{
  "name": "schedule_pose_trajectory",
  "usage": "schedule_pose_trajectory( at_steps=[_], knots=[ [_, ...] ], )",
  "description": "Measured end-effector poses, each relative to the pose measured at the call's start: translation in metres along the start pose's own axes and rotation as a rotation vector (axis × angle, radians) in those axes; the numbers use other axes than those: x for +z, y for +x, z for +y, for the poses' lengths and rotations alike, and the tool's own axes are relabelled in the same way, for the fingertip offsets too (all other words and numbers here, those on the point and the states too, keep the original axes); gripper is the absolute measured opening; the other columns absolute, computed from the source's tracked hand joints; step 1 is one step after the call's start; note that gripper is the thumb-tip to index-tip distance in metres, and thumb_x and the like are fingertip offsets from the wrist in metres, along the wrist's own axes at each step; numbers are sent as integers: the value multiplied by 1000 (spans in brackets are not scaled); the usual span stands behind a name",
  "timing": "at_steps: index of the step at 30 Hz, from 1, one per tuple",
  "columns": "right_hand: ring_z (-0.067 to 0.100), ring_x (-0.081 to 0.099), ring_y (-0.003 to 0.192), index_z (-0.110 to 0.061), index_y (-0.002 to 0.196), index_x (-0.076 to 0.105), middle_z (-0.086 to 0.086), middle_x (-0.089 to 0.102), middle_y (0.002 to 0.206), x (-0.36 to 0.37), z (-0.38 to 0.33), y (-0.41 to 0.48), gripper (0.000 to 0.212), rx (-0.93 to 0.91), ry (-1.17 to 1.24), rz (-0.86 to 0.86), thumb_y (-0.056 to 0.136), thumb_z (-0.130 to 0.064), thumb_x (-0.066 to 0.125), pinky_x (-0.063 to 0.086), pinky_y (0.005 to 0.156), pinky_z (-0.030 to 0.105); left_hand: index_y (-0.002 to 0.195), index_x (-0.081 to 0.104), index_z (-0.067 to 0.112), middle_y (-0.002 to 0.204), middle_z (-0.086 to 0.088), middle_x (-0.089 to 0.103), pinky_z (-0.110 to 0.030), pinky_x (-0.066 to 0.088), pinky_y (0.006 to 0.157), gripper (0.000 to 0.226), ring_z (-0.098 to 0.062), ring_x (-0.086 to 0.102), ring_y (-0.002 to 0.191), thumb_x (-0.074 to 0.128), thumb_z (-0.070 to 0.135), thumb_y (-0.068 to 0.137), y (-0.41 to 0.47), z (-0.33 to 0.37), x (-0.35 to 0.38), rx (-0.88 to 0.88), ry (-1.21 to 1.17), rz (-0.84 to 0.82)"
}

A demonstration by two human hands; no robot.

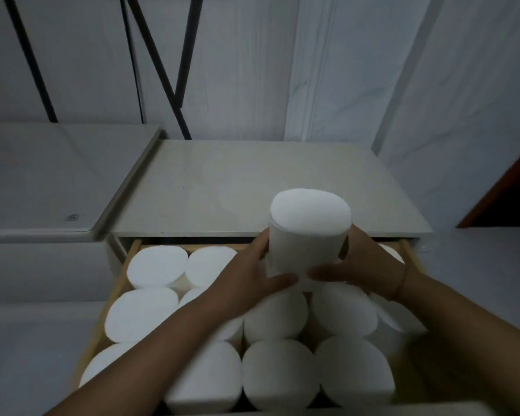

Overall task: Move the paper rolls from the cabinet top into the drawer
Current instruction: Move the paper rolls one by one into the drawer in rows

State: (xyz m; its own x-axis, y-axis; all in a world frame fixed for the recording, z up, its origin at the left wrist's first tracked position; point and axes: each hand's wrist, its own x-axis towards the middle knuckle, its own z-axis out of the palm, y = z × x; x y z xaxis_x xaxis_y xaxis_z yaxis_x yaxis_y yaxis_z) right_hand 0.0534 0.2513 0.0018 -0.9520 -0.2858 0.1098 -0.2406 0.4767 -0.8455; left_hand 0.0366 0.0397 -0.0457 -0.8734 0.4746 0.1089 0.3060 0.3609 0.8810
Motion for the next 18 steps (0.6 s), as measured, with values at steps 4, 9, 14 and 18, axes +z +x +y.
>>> schedule_pose_trajectory(
  at_steps=[4, 9, 14, 18],
  knots=[
    [-25, 46, 102, -20, 128, 44, -23, 51, 112, -3, 11, -38, 82, -8, -98, -5, 59, -11, 87, 40, 79, -2, 126, 45, 34, 122, 13, 59, -33, 50, 93, 65, -7, 56, 114, 78, 41, 71, -9, 10, 23, -6, 32, -86],
    [-7, 50, 114, -42, 121, 39, -32, 51, 119, -23, 18, -75, 84, 44, -23, 18, 57, -17, 88, 49, 89, 16, 124, 42, 37, 122, 11, 59, -37, 51, 92, 70, -8, 56, 112, 81, 42, 66, -14, 28, 53, 0, 20, -156],
    [-12, 50, 111, -40, 126, 36, -39, 51, 116, -52, 21, -115, 84, 57, -3, 5, 57, -34, 84, 44, 80, 3, 117, 27, 60, 123, 23, 53, -10, 37, 80, 72, 4, 49, 109, 75, 56, 64, -19, 43, 88, 24, 70, -203],
    [-7, 48, 117, -62, 122, 35, -33, 50, 125, -75, 19, -144, 82, 107, 56, -77, 57, -44, 81, 42, 84, 4, 114, 24, 73, 111, 43, 44, 2, 39, 71, 71, 23, 44, 105, 75, 52, 68, -24, 65, 110, 75, 5, -260]
  ],
)
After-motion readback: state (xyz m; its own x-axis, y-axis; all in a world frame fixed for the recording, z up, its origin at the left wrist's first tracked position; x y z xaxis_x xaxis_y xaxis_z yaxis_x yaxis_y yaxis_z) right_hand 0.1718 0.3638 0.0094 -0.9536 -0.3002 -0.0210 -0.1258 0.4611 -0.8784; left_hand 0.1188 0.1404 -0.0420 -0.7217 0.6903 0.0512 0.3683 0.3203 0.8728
